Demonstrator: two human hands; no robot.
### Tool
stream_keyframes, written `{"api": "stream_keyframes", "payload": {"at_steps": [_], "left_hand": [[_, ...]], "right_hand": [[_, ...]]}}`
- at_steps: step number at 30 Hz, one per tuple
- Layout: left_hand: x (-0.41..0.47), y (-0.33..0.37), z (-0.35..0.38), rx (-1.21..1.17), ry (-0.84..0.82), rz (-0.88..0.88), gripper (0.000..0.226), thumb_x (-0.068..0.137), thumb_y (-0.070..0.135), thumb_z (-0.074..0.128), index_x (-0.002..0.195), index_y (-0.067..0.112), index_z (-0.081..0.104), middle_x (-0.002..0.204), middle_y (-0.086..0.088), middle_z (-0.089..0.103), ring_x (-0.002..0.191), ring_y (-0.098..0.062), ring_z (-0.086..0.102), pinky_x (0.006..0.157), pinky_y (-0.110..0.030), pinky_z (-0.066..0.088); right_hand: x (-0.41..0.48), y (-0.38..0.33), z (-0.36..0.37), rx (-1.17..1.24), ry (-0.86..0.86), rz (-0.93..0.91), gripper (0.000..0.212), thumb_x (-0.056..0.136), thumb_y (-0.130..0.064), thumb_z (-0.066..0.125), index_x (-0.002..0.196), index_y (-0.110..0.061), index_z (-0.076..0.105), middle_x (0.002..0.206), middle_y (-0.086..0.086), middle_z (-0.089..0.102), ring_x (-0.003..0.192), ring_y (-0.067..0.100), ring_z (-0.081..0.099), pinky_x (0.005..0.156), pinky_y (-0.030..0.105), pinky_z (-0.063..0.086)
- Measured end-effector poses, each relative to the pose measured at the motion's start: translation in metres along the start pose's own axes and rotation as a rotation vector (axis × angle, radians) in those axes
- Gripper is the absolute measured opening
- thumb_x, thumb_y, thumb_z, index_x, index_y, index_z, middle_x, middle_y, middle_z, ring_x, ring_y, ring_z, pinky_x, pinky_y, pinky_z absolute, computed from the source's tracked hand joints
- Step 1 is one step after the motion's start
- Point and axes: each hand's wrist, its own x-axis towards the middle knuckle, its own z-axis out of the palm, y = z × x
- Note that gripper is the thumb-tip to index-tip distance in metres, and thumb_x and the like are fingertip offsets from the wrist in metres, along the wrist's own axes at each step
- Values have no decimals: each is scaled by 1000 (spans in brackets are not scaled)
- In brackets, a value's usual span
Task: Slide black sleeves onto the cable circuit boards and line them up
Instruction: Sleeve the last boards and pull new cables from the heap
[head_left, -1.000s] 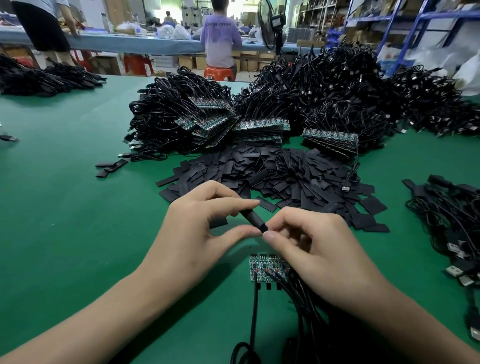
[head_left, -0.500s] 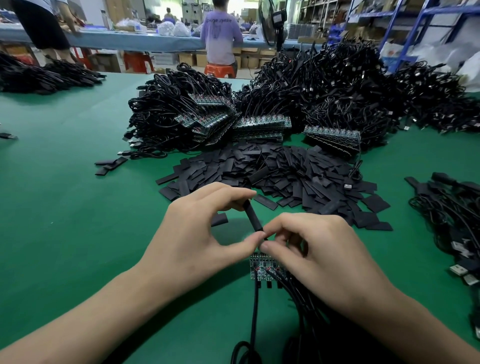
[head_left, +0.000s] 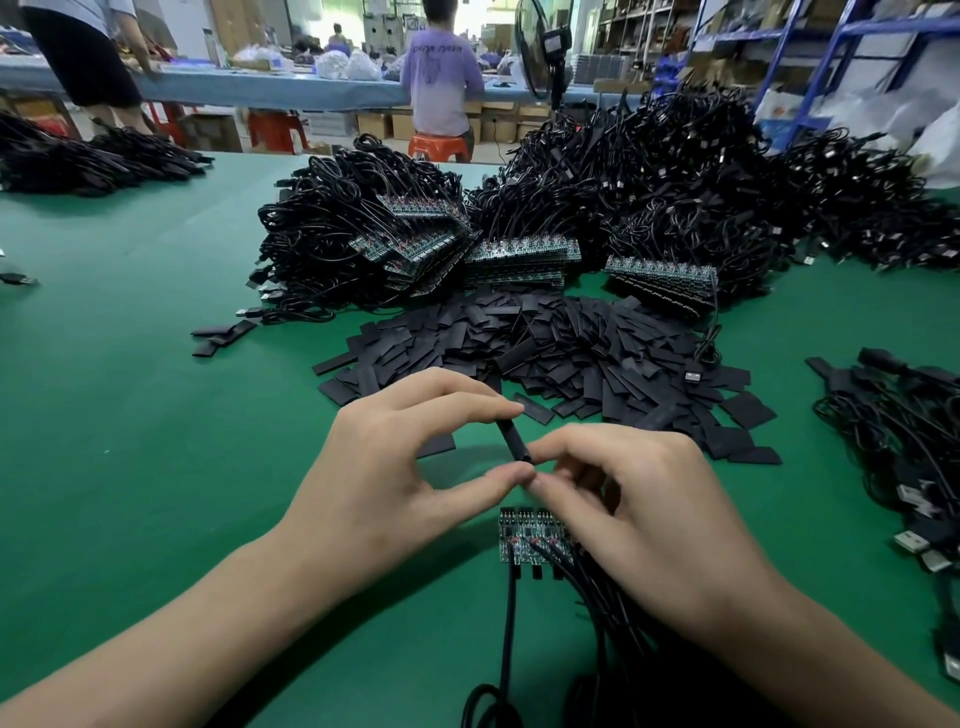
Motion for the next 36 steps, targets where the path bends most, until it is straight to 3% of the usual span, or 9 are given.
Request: {"api": "stream_keyframes", "payload": {"at_steps": [6, 10, 15, 19, 22, 26, 36], "left_hand": [[1, -4, -2, -30, -20, 10, 33, 80, 34, 83, 111, 20, 78, 108, 8, 72, 102, -2, 68, 91, -20, 53], [0, -3, 1, -87, -31, -46, 28, 81, 22, 84, 107, 21, 76, 106, 10, 69, 101, -8, 68, 86, -19, 55], [-1, 8, 8, 6, -17, -77, 21, 80, 28, 65, 98, 19, 69, 99, 11, 64, 94, -6, 65, 82, -29, 56], [3, 6, 7, -43, 79, -146, 19, 91, 14, 54, 89, 17, 73, 90, 11, 68, 87, -5, 66, 77, -11, 49], [1, 1, 6, -162, 28, -173, 13, 92, 19, 67, 102, 20, 76, 98, 14, 72, 94, -4, 70, 80, -12, 53], [-4, -6, 7, -148, -73, -185, 44, 79, 41, 85, 119, 29, 71, 110, 18, 69, 107, -7, 67, 87, -27, 59], [-1, -2, 6, -92, -8, -176, 37, 79, 41, 86, 111, 28, 71, 101, 19, 71, 98, -1, 69, 81, -22, 58]], "right_hand": [[0, 3, 0, 19, -25, 10, 14, 91, -41, 66, 100, -32, 73, 76, -15, 66, 73, 10, 62, 62, 35, 51], [0, 0, 0, -13, -28, -8, 13, 93, -39, 66, 100, -32, 73, 78, -14, 67, 73, 9, 63, 63, 38, 51], [-1, -8, 2, -131, -25, -51, 18, 94, -39, 59, 103, -31, 73, 88, -15, 70, 79, 10, 66, 67, 40, 54], [0, -9, 3, -106, -40, -36, 13, 95, -37, 64, 103, -32, 73, 85, -14, 70, 78, 9, 65, 68, 40, 54], [1, -4, 2, -58, -11, 0, 10, 94, -37, 67, 99, -32, 73, 76, -14, 65, 70, 7, 59, 64, 40, 51], [0, -3, 3, -68, -32, 15, 7, 92, -32, 69, 98, -32, 73, 69, -15, 60, 64, 6, 54, 60, 39, 50], [0, -3, 2, 14, -103, 74, 19, 88, -49, 60, 99, -39, 70, 70, -10, 63, 65, 9, 57, 56, 29, 44]]}}
